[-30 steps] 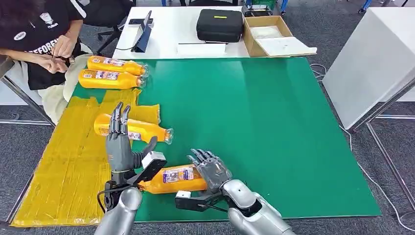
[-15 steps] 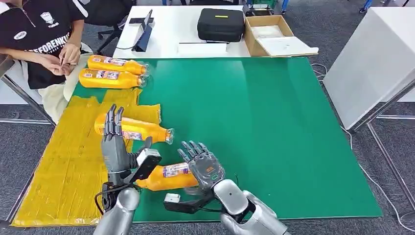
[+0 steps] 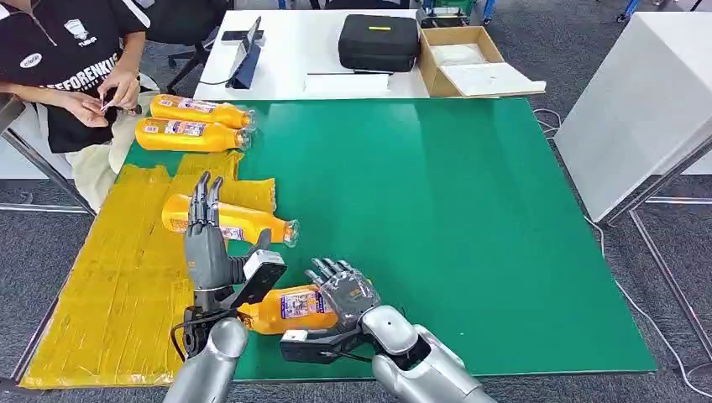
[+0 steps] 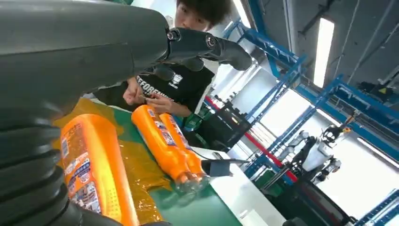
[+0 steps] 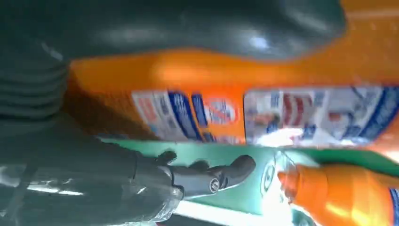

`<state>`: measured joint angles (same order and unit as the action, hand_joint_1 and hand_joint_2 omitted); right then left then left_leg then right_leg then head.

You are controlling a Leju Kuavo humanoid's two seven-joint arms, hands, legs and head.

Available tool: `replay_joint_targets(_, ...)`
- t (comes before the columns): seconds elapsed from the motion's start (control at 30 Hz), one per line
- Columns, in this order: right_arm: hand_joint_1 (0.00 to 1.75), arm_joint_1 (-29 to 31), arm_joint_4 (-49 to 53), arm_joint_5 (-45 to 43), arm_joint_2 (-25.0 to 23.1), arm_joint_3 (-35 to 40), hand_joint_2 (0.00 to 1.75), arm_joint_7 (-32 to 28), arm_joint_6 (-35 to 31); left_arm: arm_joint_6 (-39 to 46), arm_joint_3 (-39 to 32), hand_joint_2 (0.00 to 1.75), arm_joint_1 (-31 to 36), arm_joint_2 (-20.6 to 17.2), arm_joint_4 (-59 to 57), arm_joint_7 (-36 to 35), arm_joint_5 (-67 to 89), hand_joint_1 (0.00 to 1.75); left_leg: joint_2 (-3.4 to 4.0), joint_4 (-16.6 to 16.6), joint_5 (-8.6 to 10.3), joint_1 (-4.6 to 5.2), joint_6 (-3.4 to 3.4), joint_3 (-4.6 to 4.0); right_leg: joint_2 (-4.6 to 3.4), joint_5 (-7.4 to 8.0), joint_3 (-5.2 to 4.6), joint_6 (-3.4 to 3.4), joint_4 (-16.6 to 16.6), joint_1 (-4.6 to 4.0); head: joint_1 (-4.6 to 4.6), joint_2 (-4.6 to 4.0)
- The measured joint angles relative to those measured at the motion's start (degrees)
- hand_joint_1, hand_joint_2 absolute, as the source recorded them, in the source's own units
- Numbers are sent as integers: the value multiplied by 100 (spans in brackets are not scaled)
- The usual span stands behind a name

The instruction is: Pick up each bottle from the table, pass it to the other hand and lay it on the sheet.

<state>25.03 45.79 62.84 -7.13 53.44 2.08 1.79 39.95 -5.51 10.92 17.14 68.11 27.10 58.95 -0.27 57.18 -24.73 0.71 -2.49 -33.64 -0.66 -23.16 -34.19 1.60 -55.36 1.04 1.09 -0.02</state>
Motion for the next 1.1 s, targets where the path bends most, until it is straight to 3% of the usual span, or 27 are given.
replay_joint_targets(0.3, 0, 380, -734, -180, -319, -181, 0, -24, 125, 0, 111, 175, 59, 0, -68, 4, -28, 0, 0, 0, -3, 2, 1, 23, -1, 0, 2, 0, 3, 0, -2, -2)
replay_joint_targets(0.33, 0, 395, -784, -180, -336, -190, 175, -24, 125, 0, 116, 175, 62, 0, -68, 9, -41, 0, 1, 0, -3, 2, 1, 23, 0, 0, 3, 0, 3, 0, -2, 0)
replay_joint_targets(0.37, 5, 411, -826, -180, -354, -194, 175, -24, 129, 0, 116, 175, 65, 0, -72, 13, -59, 0, 1, 0, -3, 2, 1, 24, 0, 2, 3, 1, 3, 0, 0, -2)
replay_joint_targets(0.4, 133, 431, -876, -180, -382, -201, 175, -24, 131, 0, 116, 175, 69, 0, -79, 17, -68, 0, 1, 0, -2, 2, 1, 27, -1, 5, 4, 5, 3, 0, 0, -2)
replay_joint_targets(0.43, 157, 461, -924, -186, -402, -205, 175, -26, 127, 0, 116, 175, 77, 0, -83, 26, -79, 0, 1, 0, -2, 2, 0, 28, -1, 5, 4, 5, 3, 0, 0, -2)
replay_joint_targets(0.5, 169, 541, -1128, -197, -498, -212, 175, -42, 22, 0, 116, 175, 117, 0, -114, 57, -129, 0, 2, 0, -2, 1, 1, 33, -2, 6, 7, 4, 3, 0, 2, -2)
replay_joint_targets(1.1, 175, 790, -1735, -234, -907, -356, 175, -22, -188, 0, 116, 175, 336, 0, -262, -15, -160, 0, 2, -1, 0, -1, 2, 39, -2, 7, 13, 3, 2, 0, 0, -2)
